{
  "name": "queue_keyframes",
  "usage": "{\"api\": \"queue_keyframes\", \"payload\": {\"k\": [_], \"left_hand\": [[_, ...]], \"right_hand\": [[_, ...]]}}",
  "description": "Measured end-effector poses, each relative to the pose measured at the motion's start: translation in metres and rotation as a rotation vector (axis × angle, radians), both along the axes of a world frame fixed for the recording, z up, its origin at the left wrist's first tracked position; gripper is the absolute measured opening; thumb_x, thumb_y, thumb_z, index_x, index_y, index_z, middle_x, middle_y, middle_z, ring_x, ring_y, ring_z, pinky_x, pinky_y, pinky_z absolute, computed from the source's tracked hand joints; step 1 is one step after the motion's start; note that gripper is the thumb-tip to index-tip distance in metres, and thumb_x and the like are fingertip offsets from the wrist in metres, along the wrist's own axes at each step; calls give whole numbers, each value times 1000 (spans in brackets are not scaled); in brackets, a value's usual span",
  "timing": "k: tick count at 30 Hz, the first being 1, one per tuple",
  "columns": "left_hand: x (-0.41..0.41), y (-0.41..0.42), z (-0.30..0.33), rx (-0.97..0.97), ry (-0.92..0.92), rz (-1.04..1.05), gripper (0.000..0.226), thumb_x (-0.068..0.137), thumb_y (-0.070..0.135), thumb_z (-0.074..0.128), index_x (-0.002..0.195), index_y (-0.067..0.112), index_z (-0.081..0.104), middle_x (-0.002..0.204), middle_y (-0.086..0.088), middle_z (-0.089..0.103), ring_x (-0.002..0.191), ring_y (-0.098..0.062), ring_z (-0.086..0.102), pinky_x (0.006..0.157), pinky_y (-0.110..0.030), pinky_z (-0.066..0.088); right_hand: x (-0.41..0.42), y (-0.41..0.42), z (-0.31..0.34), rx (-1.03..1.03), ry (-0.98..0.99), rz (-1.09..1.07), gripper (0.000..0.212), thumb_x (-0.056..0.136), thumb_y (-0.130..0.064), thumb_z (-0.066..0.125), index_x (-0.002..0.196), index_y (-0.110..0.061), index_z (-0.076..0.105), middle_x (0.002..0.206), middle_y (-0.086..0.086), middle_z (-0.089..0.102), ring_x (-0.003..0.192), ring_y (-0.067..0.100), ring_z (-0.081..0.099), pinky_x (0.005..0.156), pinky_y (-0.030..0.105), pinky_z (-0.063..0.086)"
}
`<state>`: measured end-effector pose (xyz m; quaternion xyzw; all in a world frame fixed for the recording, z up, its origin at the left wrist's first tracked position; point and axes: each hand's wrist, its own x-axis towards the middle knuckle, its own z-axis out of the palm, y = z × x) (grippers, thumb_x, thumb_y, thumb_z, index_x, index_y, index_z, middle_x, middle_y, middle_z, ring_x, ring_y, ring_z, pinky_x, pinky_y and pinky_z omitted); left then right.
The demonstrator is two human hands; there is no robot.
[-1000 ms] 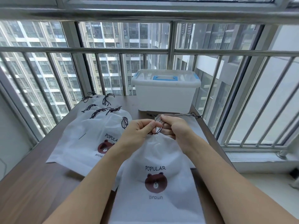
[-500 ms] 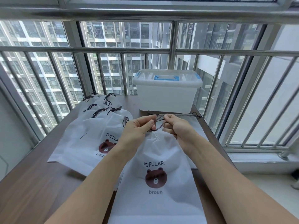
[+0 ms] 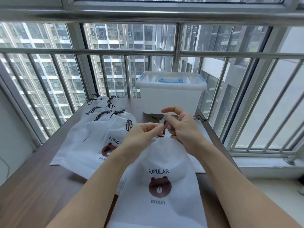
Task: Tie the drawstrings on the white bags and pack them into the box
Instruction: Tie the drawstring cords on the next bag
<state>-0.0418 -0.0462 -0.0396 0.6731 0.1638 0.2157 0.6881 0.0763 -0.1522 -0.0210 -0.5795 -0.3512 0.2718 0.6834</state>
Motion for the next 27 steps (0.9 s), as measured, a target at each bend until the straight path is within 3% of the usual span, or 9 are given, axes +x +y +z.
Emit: {"api": "queue_keyframes", "payload": {"k": [3,5,7,9,14,17,20,24,27], "left_hand": [[-2,-4,0,106,45,2,19,82,16,81,96,5,77,100,-24,73,85,-18,62,83,-31,46],[0,-5,0,183,75,89,11,84,16,78,87,5,78,83,-19,73,74,-14,58,75,-31,42],[3,-5,1,199,106,191,20,89,15,69,72,6,76,64,-6,67,62,-11,54,68,-26,42],[3,-6,6,118,90,238,34,92,12,60,61,8,73,58,-1,63,56,-9,52,60,-20,42],[3,-6,7,-34,34,225,33,98,9,51,72,3,71,63,-6,67,59,-11,59,57,-15,48],[5,-3,4,-102,34,221,36,102,14,48,75,5,69,68,-9,67,66,-15,63,61,-17,52],[5,0,6,-161,36,220,39,104,17,44,80,4,72,74,-12,68,70,-17,66,64,-18,54],[3,0,7,-197,65,182,38,103,19,44,94,2,77,92,-18,71,84,-21,68,85,-29,55],[2,1,9,-227,72,172,40,103,23,44,93,4,78,89,-15,72,78,-16,70,78,-23,57]], "right_hand": [[-6,1,-2,16,-252,45,12,102,-3,52,105,-5,64,62,5,48,48,7,44,46,14,37],[-6,2,-5,2,-375,53,12,100,-2,56,100,-7,67,65,9,55,56,14,51,56,20,44],[-3,3,-7,-6,-420,20,9,97,-4,63,96,-9,70,70,9,63,63,18,58,65,30,52],[1,5,-11,-7,-412,-10,7,95,-6,67,94,-8,73,69,4,67,63,15,60,67,30,53],[0,1,-10,-18,-208,10,15,96,0,63,96,14,68,70,16,64,45,2,54,47,8,39],[1,0,-10,-77,-80,7,14,93,-5,69,95,9,70,69,12,67,39,3,42,40,12,31],[6,-1,-12,-144,-76,10,12,89,-14,75,85,-3,75,69,8,71,42,9,29,41,19,22],[8,-2,-13,-174,-71,14,12,89,-13,75,87,-1,77,70,6,72,42,7,31,41,18,22],[9,-2,-13,-202,-76,24,14,89,-11,75,89,3,77,71,5,72,40,4,34,40,17,24]]}}
